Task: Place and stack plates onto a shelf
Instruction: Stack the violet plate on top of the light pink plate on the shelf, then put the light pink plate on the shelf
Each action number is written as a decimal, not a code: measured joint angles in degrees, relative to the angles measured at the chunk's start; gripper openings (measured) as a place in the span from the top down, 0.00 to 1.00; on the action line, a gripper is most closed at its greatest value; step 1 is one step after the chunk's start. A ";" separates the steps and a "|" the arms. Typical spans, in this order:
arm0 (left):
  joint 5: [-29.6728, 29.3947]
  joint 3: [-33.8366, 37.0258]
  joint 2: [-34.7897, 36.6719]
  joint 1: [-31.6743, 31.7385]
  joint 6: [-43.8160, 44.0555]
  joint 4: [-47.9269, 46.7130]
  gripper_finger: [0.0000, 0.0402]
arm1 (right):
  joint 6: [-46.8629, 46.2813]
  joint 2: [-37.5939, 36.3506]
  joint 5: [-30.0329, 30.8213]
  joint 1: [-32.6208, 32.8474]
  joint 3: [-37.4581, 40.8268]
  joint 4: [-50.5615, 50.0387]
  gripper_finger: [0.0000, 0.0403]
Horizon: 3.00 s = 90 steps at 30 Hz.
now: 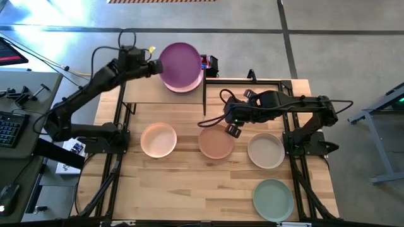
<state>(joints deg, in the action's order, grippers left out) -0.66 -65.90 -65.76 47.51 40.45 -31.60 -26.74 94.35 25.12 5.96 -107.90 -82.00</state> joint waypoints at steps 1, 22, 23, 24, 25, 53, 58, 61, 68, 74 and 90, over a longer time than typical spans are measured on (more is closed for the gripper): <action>-0.16 -1.64 -0.96 0.25 -1.41 -2.82 0.99 | -0.31 0.00 0.01 0.00 0.00 0.00 0.83; 3.69 -6.43 -12.18 5.08 -5.64 -11.36 0.99 | -1.75 0.00 0.11 0.00 0.00 -0.02 0.83; 4.05 -6.43 -12.14 5.33 -5.76 -11.35 0.99 | -1.75 0.00 0.11 0.01 0.00 -0.02 0.83; 4.56 -6.43 -12.09 5.51 -5.80 -11.23 0.99 | -1.75 0.00 0.11 0.00 0.00 -0.02 0.83; 4.97 -6.43 -12.09 5.60 -5.79 -10.93 0.99 | -1.75 0.00 0.11 0.00 0.00 -0.02 0.83; 12.60 -6.37 -13.98 5.84 -9.20 -12.08 0.82 | -1.75 0.00 0.02 0.01 0.00 -0.03 0.83; 12.42 -6.37 -12.97 6.21 -10.66 -13.11 0.82 | -1.75 0.00 0.02 0.00 0.00 -0.02 0.83; 12.38 -6.41 -12.70 6.36 -11.90 -15.20 0.82 | -1.75 0.00 0.02 0.02 0.00 -0.02 0.83; 12.34 -6.41 -12.72 6.34 -13.18 -15.86 0.82 | -1.89 0.00 0.02 0.02 0.00 -0.02 0.83; 15.85 -6.41 -12.69 5.99 -14.49 -17.07 0.82 | -1.85 0.00 0.01 0.00 0.01 -0.04 0.83; 20.69 -2.97 -5.12 -5.57 -26.79 -27.18 0.82 | -22.59 -0.07 -4.30 5.24 4.45 -6.81 0.83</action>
<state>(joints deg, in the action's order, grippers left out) 20.03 -68.88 -70.87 41.93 13.66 -58.78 -49.33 94.28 20.82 11.19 -103.45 -88.81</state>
